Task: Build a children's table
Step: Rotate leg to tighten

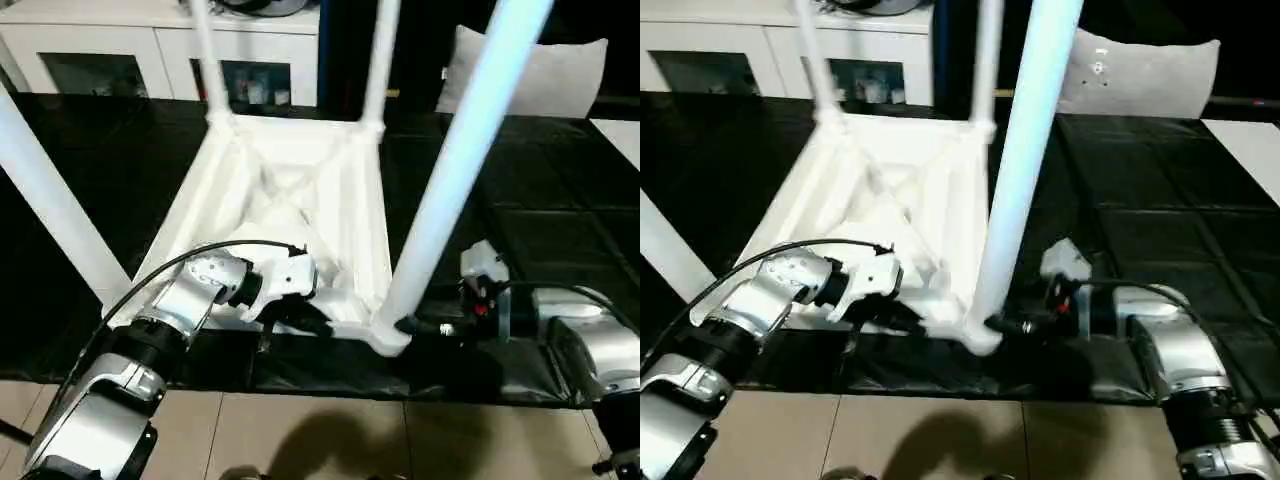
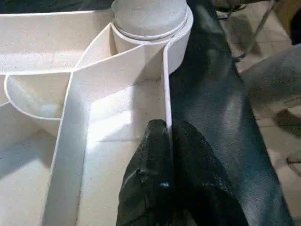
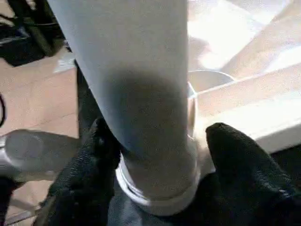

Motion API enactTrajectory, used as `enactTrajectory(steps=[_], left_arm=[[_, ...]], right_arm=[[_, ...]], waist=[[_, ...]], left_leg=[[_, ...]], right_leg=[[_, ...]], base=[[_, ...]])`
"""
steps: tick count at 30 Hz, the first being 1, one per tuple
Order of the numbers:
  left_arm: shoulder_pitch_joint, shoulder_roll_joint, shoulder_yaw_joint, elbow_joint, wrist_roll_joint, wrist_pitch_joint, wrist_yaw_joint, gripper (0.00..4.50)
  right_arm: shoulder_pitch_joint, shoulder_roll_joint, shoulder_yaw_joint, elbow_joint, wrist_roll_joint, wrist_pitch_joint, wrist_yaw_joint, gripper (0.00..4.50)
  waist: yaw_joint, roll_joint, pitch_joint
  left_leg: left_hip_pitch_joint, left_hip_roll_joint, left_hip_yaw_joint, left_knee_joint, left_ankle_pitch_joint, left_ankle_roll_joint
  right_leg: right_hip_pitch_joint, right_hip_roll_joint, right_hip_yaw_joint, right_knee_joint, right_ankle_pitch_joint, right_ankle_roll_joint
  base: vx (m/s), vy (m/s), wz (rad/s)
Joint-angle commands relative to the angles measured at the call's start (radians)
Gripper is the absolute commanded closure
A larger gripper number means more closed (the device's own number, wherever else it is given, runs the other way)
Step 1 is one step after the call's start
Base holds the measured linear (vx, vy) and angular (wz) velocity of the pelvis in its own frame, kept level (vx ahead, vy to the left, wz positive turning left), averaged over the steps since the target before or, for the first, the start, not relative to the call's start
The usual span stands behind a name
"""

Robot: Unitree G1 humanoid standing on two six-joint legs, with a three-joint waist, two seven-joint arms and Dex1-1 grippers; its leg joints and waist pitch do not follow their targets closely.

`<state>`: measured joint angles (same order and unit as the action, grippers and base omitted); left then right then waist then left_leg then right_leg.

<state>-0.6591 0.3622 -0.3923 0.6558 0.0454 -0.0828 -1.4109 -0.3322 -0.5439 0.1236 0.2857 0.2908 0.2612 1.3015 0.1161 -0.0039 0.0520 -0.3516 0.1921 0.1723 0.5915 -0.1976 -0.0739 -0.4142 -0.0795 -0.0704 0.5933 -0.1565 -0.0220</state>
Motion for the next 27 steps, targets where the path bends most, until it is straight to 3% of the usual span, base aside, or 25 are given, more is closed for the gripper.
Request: enactTrajectory(steps=[1,8,13,16,17,19,20,22,24,27], left_arm=[[0.003,-0.012,-0.043,-0.020,0.007,-0.026,-0.053,4.50],[0.002,-0.019,-0.043,-0.017,0.009,-0.029,-0.040,4.50],[0.005,-0.037,-0.013,-0.012,0.003,0.027,0.026,4.50],[-0.002,-0.062,0.008,-0.005,0.002,0.066,0.089,4.50],[-0.010,-0.091,0.025,-0.001,0.003,0.104,0.153,4.50],[-0.017,-0.110,0.035,0.003,0.007,0.134,0.200,4.50],[-0.025,-0.132,0.044,0.008,0.010,0.158,0.243,4.50],[-0.036,-0.164,0.055,0.018,0.014,0.189,0.303,4.50],[-0.058,-0.222,0.082,0.046,0.016,0.239,0.418,4.50],[-0.084,-0.292,0.122,0.083,0.005,0.284,0.551,4.50]], right_arm=[[-0.005,-0.003,-0.005,-0.009,0.010,-0.007,0.004,1.69],[-0.008,0.014,0.004,-0.002,0.025,0.013,0.029,2.36],[0.013,0.038,-0.022,-0.047,0.073,0.073,-0.008,2.53],[0.011,0.070,-0.042,-0.056,0.064,0.108,-0.092,2.54],[-0.006,0.116,-0.063,-0.043,0.034,0.132,-0.215,2.54],[-0.019,0.142,-0.071,-0.029,0.009,0.134,-0.288,2.55],[-0.035,0.168,-0.077,-0.015,-0.010,0.143,-0.361,2.55],[-0.058,0.205,-0.090,0.006,-0.031,0.166,-0.461,2.55],[-0.096,0.262,-0.114,0.040,-0.061,0.205,-0.606,2.58],[-0.149,0.327,-0.165,0.105,-0.079,0.224,-0.781,2.58]], waist=[[-0.004,-0.011,-0.066],[-0.004,-0.012,-0.067],[-0.003,-0.013,-0.066],[-0.003,-0.012,-0.063],[-0.007,-0.013,-0.061],[-0.020,-0.015,-0.055],[-0.022,-0.009,-0.057],[-0.039,-0.015,-0.057],[-0.055,-0.012,-0.061],[-0.071,-0.016,-0.066]], left_leg=[[-0.001,0.037,-0.001,-0.066,-0.165,0.068],[-0.001,0.036,-0.001,-0.065,-0.159,0.066],[-0.001,0.035,0.000,-0.065,-0.155,0.067],[0.000,0.034,-0.002,-0.068,-0.179,0.056],[0.000,0.032,-0.003,-0.069,-0.192,0.047],[0.003,0.025,-0.007,-0.072,-0.232,0.020],[0.004,0.023,-0.009,-0.071,-0.236,0.016],[-0.004,0.018,-0.011,-0.071,-0.231,0.015],[-0.005,0.019,-0.010,-0.069,-0.211,0.021],[-0.005,0.016,-0.008,-0.065,-0.190,0.023]], right_leg=[[0.061,-0.064,0.041,-0.068,-0.289,-0.191],[0.060,-0.062,0.040,-0.068,-0.295,-0.184],[0.061,-0.062,0.041,-0.068,-0.295,-0.184],[0.059,-0.063,0.039,-0.076,-0.359,-0.165],[0.058,-0.062,0.038,-0.080,-0.397,-0.151],[0.053,-0.064,0.032,-0.097,-0.526,-0.106],[0.054,-0.066,0.031,-0.100,-0.552,-0.093],[0.057,-0.064,0.028,-0.105,-0.582,-0.068],[0.054,-0.060,0.030,-0.101,-0.529,-0.078],[0.054,-0.055,0.031,-0.093,-0.462,-0.109]], base=[[0.000,0.000,0.00],[0.000,0.000,0.00],[0.000,0.000,0.00],[0.000,0.000,0.00],[0.000,0.000,0.00],[0.000,0.000,0.00],[0.000,0.000,0.00],[0.000,0.000,0.00],[0.000,0.000,0.00],[0.000,0.000,0.00]])
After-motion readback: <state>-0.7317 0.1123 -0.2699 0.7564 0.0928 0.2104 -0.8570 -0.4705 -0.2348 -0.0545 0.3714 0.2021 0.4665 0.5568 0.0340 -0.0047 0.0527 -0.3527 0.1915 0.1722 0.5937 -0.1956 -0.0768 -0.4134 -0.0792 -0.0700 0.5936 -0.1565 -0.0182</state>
